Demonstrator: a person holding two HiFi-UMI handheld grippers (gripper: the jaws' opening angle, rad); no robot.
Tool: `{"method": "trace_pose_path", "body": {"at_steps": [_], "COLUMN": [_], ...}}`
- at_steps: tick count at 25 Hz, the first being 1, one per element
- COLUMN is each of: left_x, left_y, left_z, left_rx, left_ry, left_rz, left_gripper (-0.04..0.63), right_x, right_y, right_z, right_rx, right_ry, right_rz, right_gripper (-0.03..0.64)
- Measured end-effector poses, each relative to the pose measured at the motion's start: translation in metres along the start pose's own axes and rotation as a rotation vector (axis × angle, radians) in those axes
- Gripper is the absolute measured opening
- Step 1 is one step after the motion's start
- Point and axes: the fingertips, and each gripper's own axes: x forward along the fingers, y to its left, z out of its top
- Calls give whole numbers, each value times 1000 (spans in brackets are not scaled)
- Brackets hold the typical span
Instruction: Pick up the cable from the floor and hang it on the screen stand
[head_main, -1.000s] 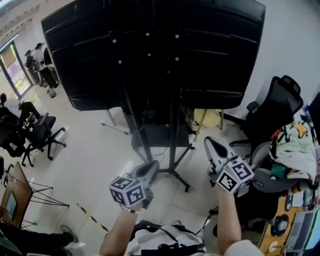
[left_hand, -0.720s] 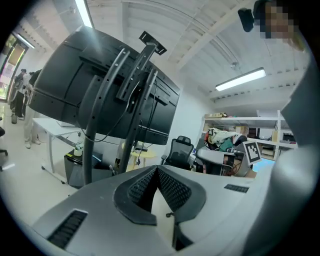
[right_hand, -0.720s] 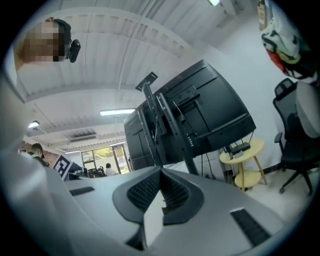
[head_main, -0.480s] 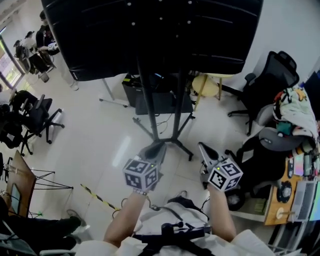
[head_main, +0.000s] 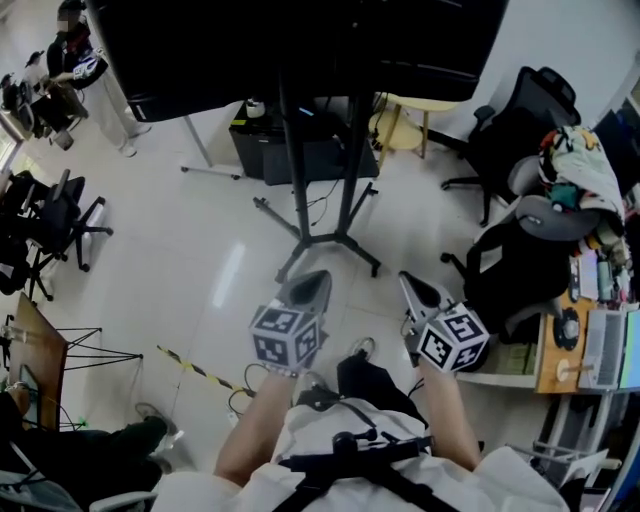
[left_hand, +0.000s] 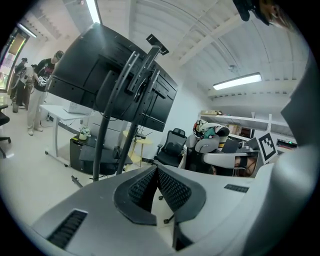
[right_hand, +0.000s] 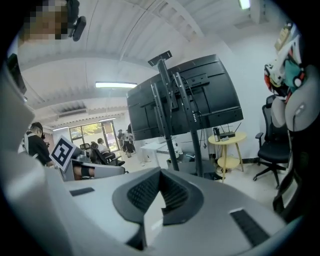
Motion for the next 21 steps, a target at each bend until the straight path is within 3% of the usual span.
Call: {"method": "trace_pose_path", "body": {"at_steps": [11,21], "left_x": [-39,-47], "left_y": [-9,12], "left_z": [-6,7], "left_rx": [21,-24], "left_ry": [-19,-56], "left_rz": [6,43], "left_gripper": [0,0], "right_x": [-7,9], "right_y": [37,39], "right_z": [-2,5], "right_rx": [-14,-22], "right_ry": [-18,1], "right_rz": [24,42], "right_gripper": [0,0]}}
